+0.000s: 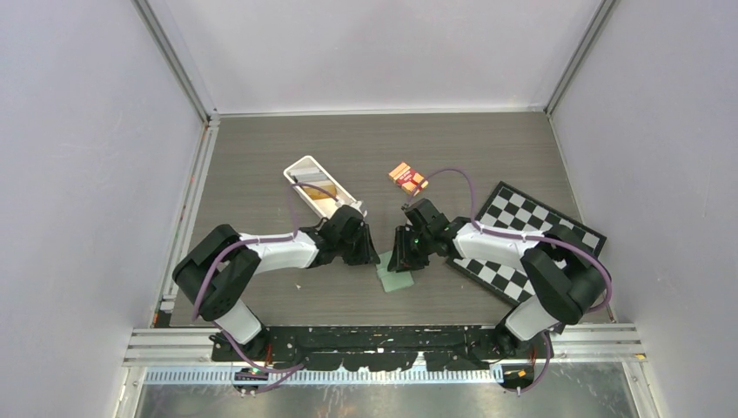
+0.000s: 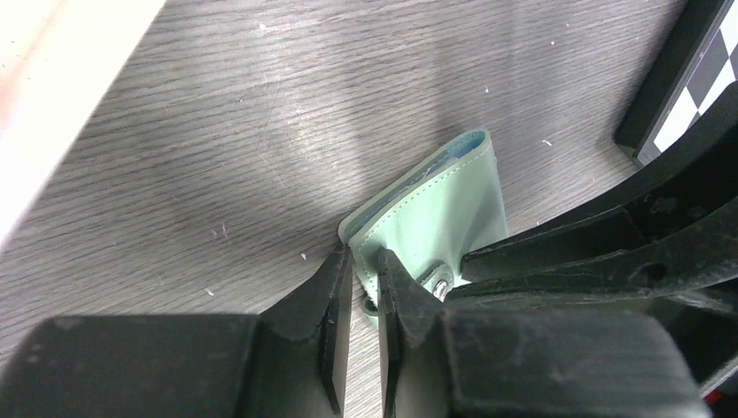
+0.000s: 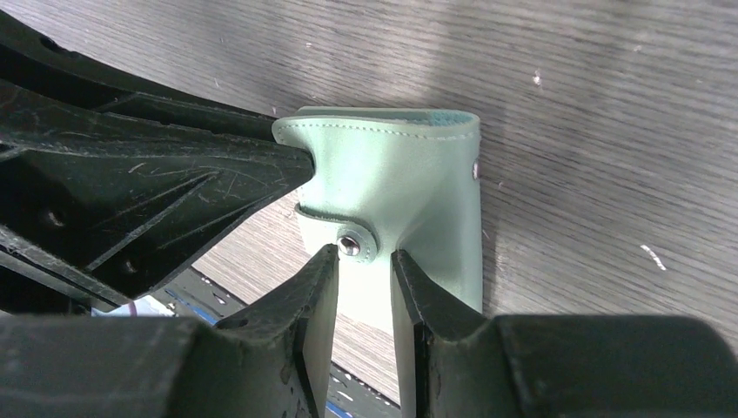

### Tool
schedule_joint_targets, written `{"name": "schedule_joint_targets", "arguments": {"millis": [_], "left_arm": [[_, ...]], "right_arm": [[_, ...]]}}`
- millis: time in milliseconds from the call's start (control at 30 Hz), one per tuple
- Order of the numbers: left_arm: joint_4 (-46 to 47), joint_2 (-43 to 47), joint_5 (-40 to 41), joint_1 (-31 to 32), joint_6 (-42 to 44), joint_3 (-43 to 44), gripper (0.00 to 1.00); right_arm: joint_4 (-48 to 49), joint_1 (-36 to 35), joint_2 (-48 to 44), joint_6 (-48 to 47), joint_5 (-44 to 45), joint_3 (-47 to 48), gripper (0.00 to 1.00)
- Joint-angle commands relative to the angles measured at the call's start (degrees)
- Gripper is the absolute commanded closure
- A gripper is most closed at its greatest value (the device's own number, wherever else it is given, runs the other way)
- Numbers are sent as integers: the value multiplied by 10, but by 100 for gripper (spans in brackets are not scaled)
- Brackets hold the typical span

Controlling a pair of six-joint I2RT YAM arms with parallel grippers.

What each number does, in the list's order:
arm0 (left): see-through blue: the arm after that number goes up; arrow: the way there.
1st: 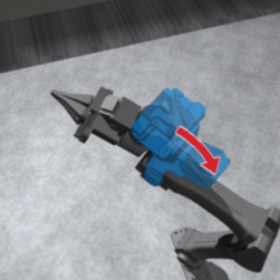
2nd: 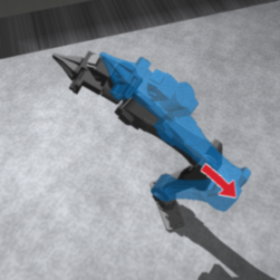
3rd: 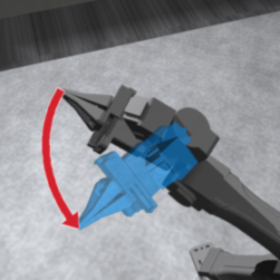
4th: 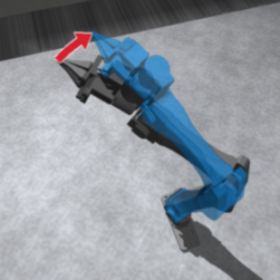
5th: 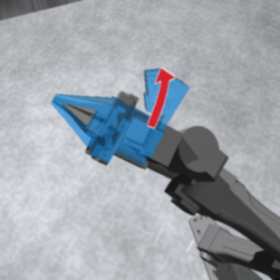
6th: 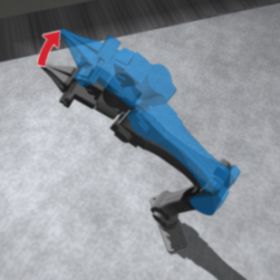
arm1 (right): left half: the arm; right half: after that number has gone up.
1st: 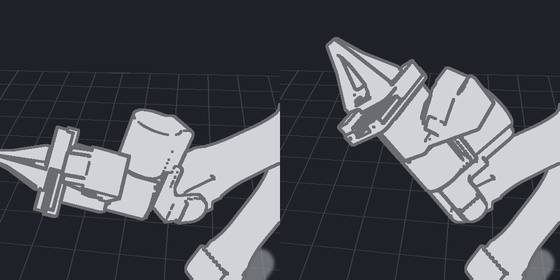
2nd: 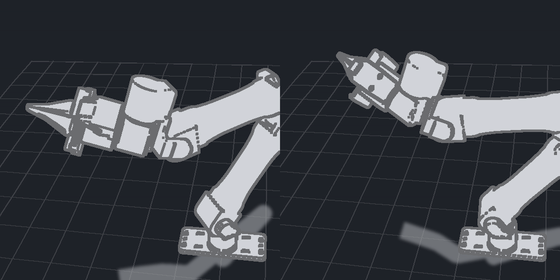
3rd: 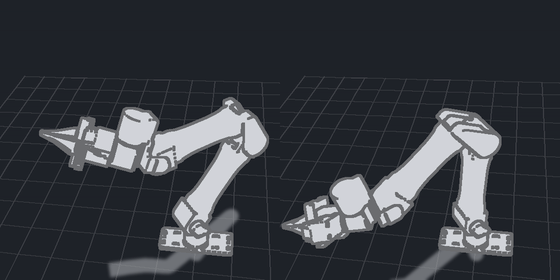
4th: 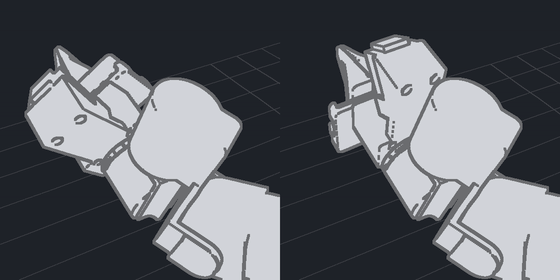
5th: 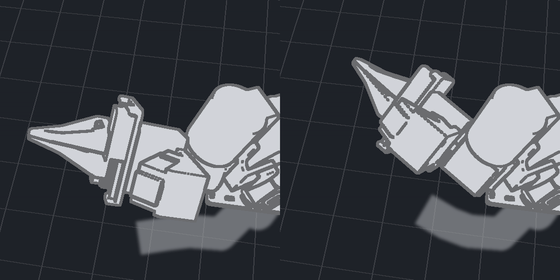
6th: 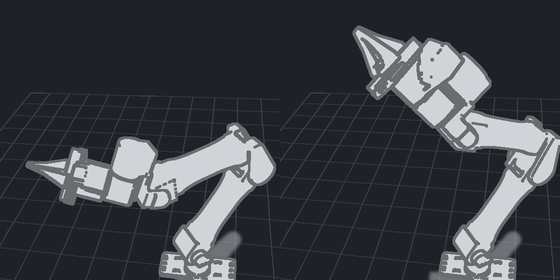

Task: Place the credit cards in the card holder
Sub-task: Open the card holder at the center of the board.

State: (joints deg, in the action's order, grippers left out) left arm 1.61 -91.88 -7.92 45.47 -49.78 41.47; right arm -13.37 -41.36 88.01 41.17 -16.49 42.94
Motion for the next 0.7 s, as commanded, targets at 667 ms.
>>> {"name": "schedule_joint_targets", "arguments": {"millis": [667], "left_arm": [[-32,-21,40,37,-15,-6,100]], "right_arm": [[201,-22,56,128,3,-52,73]]}}
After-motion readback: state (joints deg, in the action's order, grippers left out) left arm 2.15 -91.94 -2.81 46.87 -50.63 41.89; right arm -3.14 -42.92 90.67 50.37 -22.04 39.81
